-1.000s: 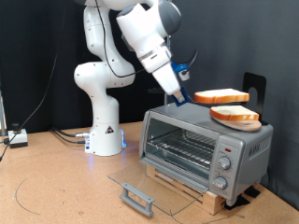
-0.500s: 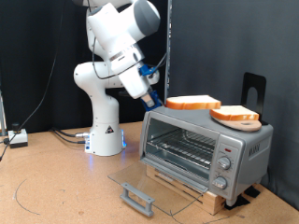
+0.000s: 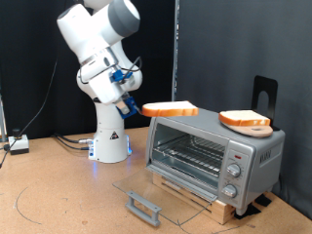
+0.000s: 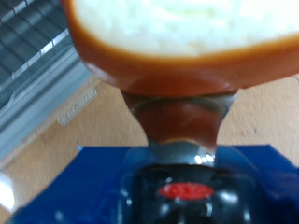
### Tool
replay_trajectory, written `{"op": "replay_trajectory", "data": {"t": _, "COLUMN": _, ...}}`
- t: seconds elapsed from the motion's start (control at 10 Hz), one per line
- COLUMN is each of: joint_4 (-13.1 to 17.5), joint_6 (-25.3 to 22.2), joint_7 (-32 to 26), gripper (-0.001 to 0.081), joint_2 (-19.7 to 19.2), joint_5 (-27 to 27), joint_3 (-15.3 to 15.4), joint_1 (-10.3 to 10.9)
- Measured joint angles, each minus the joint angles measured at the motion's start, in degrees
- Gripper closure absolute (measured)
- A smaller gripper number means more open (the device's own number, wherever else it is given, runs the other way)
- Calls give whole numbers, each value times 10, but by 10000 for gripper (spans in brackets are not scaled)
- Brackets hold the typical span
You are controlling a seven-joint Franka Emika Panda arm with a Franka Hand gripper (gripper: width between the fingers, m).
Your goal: Make a piece of toast with the oven
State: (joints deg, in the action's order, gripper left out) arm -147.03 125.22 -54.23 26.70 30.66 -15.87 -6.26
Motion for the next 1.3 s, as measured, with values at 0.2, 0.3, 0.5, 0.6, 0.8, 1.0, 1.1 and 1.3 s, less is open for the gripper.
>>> {"op": "replay_trajectory", "data": {"t": 0.2, "joint_4": 2, "joint_6": -11, "joint_7": -5, "gripper": 401, "joint_2": 0, "joint_5": -7, "joint_3": -5, "joint_1": -7}}
{"op": "replay_trajectory", "data": {"t": 0.3, "joint_4": 3, "joint_6": -37, "joint_7": -38, "gripper": 401, "joint_2": 0, "joint_5": 3, "joint_3": -12, "joint_1": -1}}
{"op": "replay_trajectory", "data": {"t": 0.5, "joint_4": 5, "joint_6": -85, "joint_7": -141, "gripper": 401, "joint_2": -3, "joint_5": 11, "joint_3": -36, "joint_1": 12}}
{"op": "replay_trajectory", "data": {"t": 0.6, "joint_4": 6, "joint_6": -91, "joint_7": -172, "gripper": 401, "joint_2": -10, "joint_5": 4, "joint_3": -41, "joint_1": 12}}
{"op": "replay_trajectory", "data": {"t": 0.8, "joint_4": 12, "joint_6": -92, "joint_7": -206, "gripper": 401, "joint_2": -38, "joint_5": -38, "joint_3": -43, "joint_1": 11}}
{"op": "replay_trajectory", "data": {"t": 1.0, "joint_4": 18, "joint_6": -73, "joint_7": -222, "gripper": 401, "joint_2": -73, "joint_5": -72, "joint_3": -44, "joint_1": 9}}
{"op": "replay_trajectory", "data": {"t": 1.1, "joint_4": 20, "joint_6": -51, "joint_7": -224, "gripper": 401, "joint_2": -90, "joint_5": -89, "joint_3": -44, "joint_1": 9}}
{"op": "replay_trajectory", "data": {"t": 1.3, "joint_4": 24, "joint_6": -40, "joint_7": -226, "gripper": 401, "joint_2": -105, "joint_5": -94, "joint_3": -43, "joint_1": 9}}
